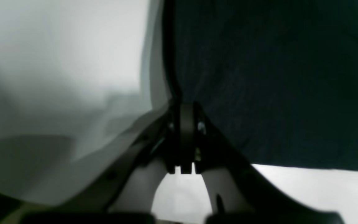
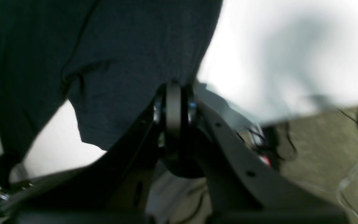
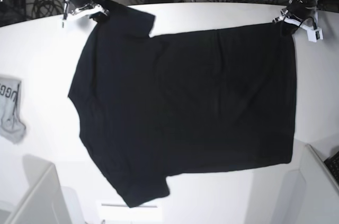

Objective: Fold the T-shirt properly
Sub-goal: 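Grasp the shirt's shoulder corners with both grippers and pull toward the robot, then lift the shoulder edge with both grippers and drag the shirt toward the robot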

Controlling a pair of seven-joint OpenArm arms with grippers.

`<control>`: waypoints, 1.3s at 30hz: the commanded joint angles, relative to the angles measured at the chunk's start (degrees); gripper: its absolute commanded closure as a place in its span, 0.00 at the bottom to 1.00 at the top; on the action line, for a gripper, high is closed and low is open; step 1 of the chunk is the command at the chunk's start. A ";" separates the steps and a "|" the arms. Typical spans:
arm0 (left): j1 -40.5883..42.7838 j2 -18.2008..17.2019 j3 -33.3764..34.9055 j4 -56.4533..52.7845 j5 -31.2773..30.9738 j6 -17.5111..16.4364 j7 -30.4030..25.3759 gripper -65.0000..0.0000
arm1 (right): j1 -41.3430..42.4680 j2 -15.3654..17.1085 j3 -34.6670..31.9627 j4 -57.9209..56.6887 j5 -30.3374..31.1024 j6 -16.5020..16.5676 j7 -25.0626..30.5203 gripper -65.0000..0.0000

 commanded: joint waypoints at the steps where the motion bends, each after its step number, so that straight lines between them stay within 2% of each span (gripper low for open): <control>1: 0.55 -0.44 -0.44 1.83 1.97 0.24 -0.37 1.00 | -1.51 0.23 1.52 1.07 -1.62 -1.41 -1.73 1.00; 7: 0.55 1.41 -0.44 5.08 5.93 0.24 -0.37 1.00 | -2.83 0.05 5.66 3.62 -1.62 -1.41 -1.99 1.00; 14: 2.04 1.67 -0.18 9.39 6.10 0.24 -0.02 1.00 | -3.09 -0.04 5.22 4.85 -1.62 -1.41 -1.99 1.00; 24: 3.10 1.67 0.17 10.09 5.84 0.24 -0.02 1.00 | 1.04 0.14 5.22 11.00 -1.53 -1.41 -2.26 1.00; 29: 2.48 2.81 0.17 12.64 5.75 0.24 0.07 1.00 | 6.67 0.05 5.66 11.00 -1.44 -1.41 -8.59 1.00; 32: 1.17 2.90 0.17 13.61 5.75 0.24 0.42 1.00 | 9.39 -0.12 5.74 10.92 -1.44 -1.50 -10.43 1.00; 39: -4.72 3.78 -0.36 13.34 6.02 0.24 7.98 1.00 | 15.11 0.05 5.74 10.56 -1.53 -1.67 -14.65 1.00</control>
